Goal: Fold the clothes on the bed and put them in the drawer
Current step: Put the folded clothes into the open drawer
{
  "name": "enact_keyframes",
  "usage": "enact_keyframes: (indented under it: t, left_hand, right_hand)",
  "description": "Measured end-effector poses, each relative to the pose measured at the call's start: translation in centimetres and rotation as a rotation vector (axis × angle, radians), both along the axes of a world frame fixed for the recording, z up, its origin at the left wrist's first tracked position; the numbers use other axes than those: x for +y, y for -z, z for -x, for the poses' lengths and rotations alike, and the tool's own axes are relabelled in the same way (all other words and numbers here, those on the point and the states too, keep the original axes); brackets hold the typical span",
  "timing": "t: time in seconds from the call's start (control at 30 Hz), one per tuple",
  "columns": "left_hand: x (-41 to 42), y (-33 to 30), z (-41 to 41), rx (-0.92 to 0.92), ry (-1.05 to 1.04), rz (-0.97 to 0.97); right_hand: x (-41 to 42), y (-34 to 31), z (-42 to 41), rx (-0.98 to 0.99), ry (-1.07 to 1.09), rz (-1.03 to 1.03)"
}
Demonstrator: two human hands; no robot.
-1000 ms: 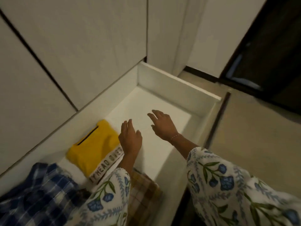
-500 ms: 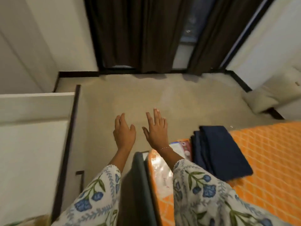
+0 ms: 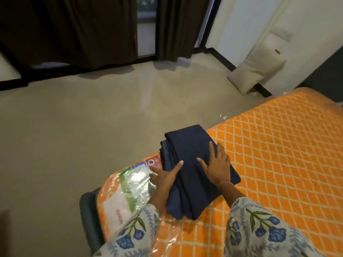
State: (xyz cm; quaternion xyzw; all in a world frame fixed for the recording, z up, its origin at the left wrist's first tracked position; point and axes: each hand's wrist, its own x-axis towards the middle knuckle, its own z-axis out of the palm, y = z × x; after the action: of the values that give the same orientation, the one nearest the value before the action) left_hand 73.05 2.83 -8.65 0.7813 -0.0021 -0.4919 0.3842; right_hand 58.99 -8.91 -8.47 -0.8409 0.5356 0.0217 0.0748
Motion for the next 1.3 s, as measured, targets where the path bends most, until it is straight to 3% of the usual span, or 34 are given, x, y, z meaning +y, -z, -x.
enact_keyframes:
  t: [0.13, 0.27, 0.33, 0.43, 0.53, 0.7, 0.83, 0.9, 1.03, 1.3]
  left_hand:
    - [-3.6, 6.0, 1.3, 0.217, -0.083, 0.036]
    - [-4.0, 9.0, 0.9, 0.169, -0.051, 0.063]
    - [-4.0, 8.7, 0.8, 0.115, -0.045, 0.038]
    - [-4.2, 9.1, 0.5, 0.196, -0.070, 0.248]
    - [-3.7, 9.0, -0.1, 0.247, -0.049, 0.306]
    - [-3.1, 8.2, -1.2, 0.257, -0.026, 0.339]
    - [-1.6, 7.9, -2.5, 0.232, 0.023, 0.287]
    - [-0.2, 7.8, -3.1, 0.223, 0.030, 0.270]
    - [3.6, 5.9, -4.7, 0.230, 0.031, 0.298]
    - [14.8, -2.4, -12.6, 0.097, -0.089, 0.352]
  right_hand:
    - [-6.5, 1.8, 2.4, -0.262, 0.181, -0.294]
    - [-11.0, 4.8, 4.2, -0.452, 0.367, -0.817]
    - [-12.0, 6.5, 4.6, -0.492, 0.398, -0.968]
    - [-12.7, 5.7, 3.7, -0.472, 0.340, -1.138]
    - [-13.4, 5.4, 4.2, -0.398, 0.324, -1.279]
    - [-11.4, 5.9, 4.9, -0.381, 0.402, -1.188]
    - [-6.4, 6.9, 5.4, -0.815, 0.613, -1.337]
    - [-4.3, 7.1, 5.1, -0.866, 0.644, -1.317]
    - [-0.2, 6.0, 3.3, -0.912, 0.659, -1.194]
    - [7.5, -1.4, -7.1, -0.840, 0.440, -1.198]
